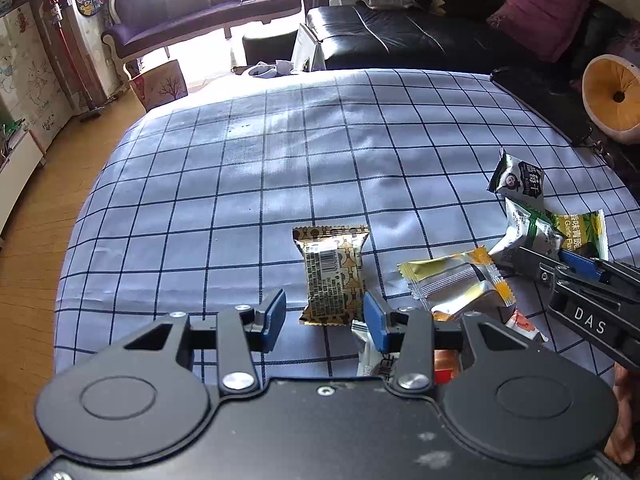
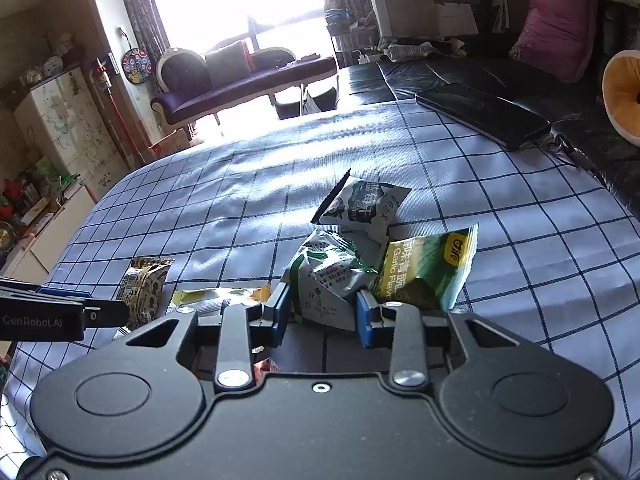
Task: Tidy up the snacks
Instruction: 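Grasp the brown-gold snack cake with left gripper while right grasps green-white bag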
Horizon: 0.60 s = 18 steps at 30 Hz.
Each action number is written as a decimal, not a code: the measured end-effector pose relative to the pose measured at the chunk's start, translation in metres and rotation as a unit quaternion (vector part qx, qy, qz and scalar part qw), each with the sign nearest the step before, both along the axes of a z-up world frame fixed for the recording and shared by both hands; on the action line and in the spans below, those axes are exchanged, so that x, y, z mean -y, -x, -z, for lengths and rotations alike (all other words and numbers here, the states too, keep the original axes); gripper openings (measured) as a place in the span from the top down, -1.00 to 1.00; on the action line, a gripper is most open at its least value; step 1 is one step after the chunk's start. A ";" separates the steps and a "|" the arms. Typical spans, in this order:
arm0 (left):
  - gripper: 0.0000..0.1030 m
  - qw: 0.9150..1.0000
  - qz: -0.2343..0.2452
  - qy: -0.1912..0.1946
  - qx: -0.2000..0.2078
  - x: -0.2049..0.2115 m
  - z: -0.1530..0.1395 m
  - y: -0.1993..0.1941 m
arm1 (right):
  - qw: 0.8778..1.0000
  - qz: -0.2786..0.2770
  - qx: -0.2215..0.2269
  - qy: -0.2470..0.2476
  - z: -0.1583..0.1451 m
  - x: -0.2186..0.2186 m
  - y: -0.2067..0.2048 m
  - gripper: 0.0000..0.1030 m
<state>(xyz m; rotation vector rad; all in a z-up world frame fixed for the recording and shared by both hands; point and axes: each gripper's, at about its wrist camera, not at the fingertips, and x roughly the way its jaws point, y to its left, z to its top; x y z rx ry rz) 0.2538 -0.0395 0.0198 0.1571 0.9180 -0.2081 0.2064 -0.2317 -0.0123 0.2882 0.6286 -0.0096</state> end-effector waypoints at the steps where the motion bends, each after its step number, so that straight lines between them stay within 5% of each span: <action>1: 0.14 1.000 0.001 0.002 0.000 0.001 0.000 -0.001 | 1.000 0.000 0.005 -0.001 0.001 0.001 0.001 0.16; 18: 0.03 1.000 -0.025 -0.014 -0.006 0.017 0.023 -0.030 | 0.999 -0.006 0.028 -0.027 0.001 0.015 0.015 0.16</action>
